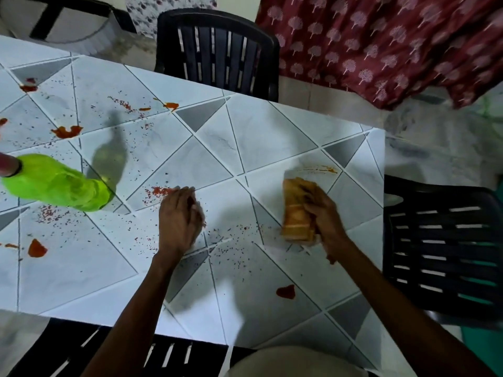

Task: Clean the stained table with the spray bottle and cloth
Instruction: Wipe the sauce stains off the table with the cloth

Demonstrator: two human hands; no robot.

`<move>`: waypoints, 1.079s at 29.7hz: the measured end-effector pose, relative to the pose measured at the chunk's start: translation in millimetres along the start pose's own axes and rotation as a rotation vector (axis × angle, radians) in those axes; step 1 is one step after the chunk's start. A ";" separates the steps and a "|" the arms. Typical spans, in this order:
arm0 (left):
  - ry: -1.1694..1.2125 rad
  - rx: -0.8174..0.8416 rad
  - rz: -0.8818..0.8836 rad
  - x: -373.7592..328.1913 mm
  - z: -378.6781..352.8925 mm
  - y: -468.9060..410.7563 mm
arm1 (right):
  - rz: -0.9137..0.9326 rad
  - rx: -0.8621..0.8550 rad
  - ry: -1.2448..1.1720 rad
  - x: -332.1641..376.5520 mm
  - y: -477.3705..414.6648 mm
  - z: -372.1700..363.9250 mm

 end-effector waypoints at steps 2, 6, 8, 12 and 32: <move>-0.003 0.028 0.011 -5.9 -9.9 1.9 | -0.011 -0.126 0.053 -13.9 16.9 58.9; -0.012 0.045 0.056 -6.7 -18.1 12.8 | -0.040 -0.290 0.194 -35.2 42.9 120.7; -0.011 0.050 0.064 -5.6 -18.4 17.0 | -0.068 -0.295 0.213 -43.7 46.1 117.5; 0.004 0.027 0.053 -1.7 -12.6 30.5 | -0.111 -0.206 0.214 -58.4 46.0 50.2; -0.038 -0.039 0.085 32.5 20.1 91.5 | -0.011 0.368 0.118 -46.7 37.5 -212.0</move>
Point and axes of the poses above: each hand's wrist, its own y-axis away from the middle knuckle, its own z-axis out of the back of the hand, x = y × z, the point moved 8 cm from there along -y, towards the middle knuckle, and after that the axes turned 3 degrees about x, right-handed, at the moved point
